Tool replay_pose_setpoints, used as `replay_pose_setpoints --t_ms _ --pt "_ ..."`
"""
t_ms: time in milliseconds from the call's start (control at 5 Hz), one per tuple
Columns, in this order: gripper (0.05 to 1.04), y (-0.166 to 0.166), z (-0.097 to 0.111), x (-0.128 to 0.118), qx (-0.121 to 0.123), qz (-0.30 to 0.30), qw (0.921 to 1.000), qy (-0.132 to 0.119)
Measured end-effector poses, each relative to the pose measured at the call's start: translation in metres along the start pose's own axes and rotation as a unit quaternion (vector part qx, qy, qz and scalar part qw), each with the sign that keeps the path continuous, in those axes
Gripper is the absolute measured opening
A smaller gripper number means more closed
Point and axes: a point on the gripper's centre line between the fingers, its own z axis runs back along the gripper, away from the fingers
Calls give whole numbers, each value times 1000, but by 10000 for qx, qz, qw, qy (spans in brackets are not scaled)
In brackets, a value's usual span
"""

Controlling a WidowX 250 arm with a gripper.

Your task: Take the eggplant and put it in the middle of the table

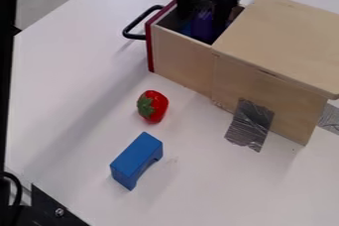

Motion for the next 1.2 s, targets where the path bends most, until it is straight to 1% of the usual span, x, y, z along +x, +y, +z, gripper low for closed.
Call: replay_pose_setpoints --t_ms 200,400,600,800,1000,1200 --pt "1000 1 -2 0 12 19 10000 24" --pt "975 1 -7 1 -16 -1 10000 69" --pt "885 2 -7 2 -7 -11 10000 31" --pt "885 3 -7 1 1 -12 10000 32" --pt "885 3 -5 -6 20 -65 10000 -43" --pt "885 5 19 -21 0 -149 9994 -306"
